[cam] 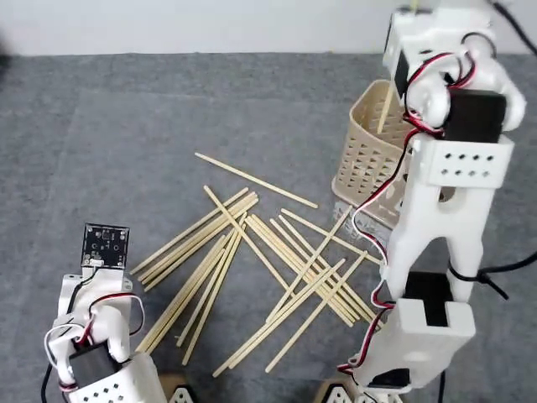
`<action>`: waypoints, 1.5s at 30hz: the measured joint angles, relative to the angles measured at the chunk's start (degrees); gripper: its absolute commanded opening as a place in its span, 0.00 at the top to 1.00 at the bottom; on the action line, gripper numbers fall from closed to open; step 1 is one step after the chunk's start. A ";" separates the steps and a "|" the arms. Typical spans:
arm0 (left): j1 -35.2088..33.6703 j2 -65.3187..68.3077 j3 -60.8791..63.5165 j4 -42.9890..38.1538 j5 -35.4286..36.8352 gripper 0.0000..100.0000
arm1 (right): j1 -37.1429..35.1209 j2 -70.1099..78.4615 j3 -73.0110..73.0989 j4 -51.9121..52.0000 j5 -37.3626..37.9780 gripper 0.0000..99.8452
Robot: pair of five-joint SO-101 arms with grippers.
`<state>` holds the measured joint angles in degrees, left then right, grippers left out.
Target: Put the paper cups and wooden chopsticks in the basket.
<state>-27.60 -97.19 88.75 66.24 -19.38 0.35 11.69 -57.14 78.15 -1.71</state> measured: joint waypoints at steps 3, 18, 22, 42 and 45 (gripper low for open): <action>0.00 0.00 0.00 0.00 0.00 0.98 | -0.18 -0.88 0.00 4.75 0.00 0.99; 0.09 -0.18 0.00 0.00 0.00 0.98 | -0.70 -17.32 14.07 22.33 0.00 0.99; 0.09 -0.18 0.00 0.00 0.00 0.98 | -2.20 -25.49 26.11 21.54 0.00 0.99; 0.09 -0.18 0.00 0.00 0.00 0.98 | 2.29 -21.80 52.40 -45.80 -4.04 0.99; 0.09 -0.18 0.00 0.00 0.00 0.98 | 2.29 -21.71 57.58 -51.87 -1.23 0.99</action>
<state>-27.52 -97.36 88.75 66.24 -19.38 2.64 -10.02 0.44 26.29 -2.95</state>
